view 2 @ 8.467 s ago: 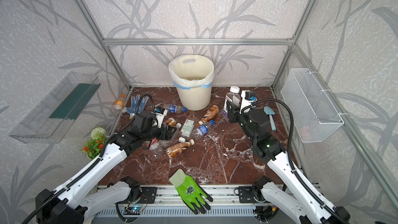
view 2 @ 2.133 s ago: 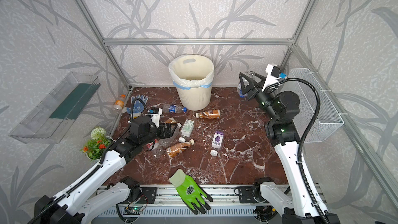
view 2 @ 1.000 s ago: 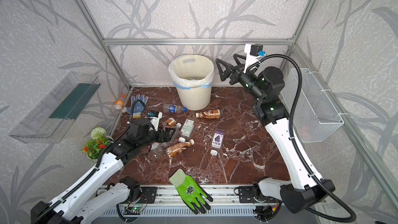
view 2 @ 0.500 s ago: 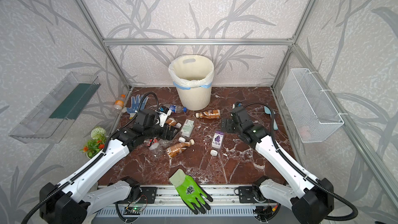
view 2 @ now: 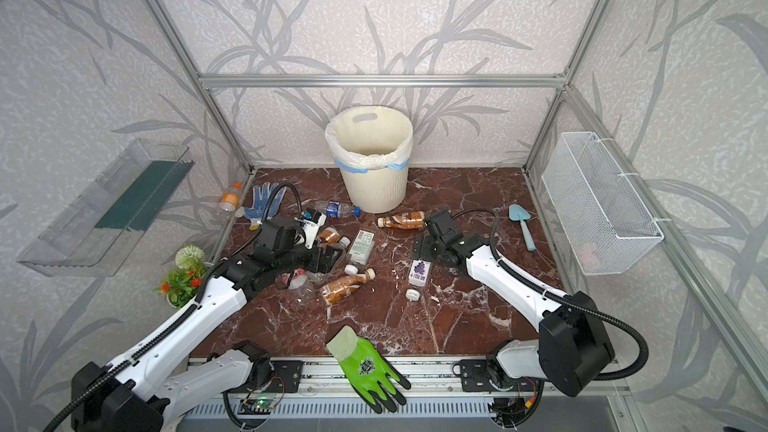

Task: Throw the plastic bottles in the bin
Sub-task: 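Lower the right gripper onto the grape-juice bottle and close it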

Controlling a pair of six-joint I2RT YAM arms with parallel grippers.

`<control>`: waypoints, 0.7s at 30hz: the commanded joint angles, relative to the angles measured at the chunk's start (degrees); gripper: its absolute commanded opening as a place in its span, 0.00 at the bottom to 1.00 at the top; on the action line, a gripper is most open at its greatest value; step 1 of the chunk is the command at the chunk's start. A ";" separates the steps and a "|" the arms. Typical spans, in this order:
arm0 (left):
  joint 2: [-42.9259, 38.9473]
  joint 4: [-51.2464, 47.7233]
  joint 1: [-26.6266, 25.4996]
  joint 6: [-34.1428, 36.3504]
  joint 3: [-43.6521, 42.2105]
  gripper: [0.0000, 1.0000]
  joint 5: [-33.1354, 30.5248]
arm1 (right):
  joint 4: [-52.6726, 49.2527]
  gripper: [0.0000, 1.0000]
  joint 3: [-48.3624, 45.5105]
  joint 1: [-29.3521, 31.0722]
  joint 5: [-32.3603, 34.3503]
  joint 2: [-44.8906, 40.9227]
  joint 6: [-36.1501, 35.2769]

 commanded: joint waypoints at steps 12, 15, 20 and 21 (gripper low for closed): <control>1.84 1.90 1.30 -0.71 0.28 0.89 -0.55 | 0.18 0.96 2.23 4.00 -0.03 14.15 9.63; 2.01 1.90 1.47 -0.64 0.35 0.88 -0.26 | -0.08 0.91 3.30 4.14 0.98 15.99 8.98; 2.12 1.83 1.54 -0.60 0.39 0.88 -0.04 | 0.10 0.78 3.49 4.25 1.90 17.73 7.69; 2.16 1.81 1.57 -0.62 0.39 0.89 0.03 | 0.03 0.76 3.61 4.28 2.01 17.99 7.64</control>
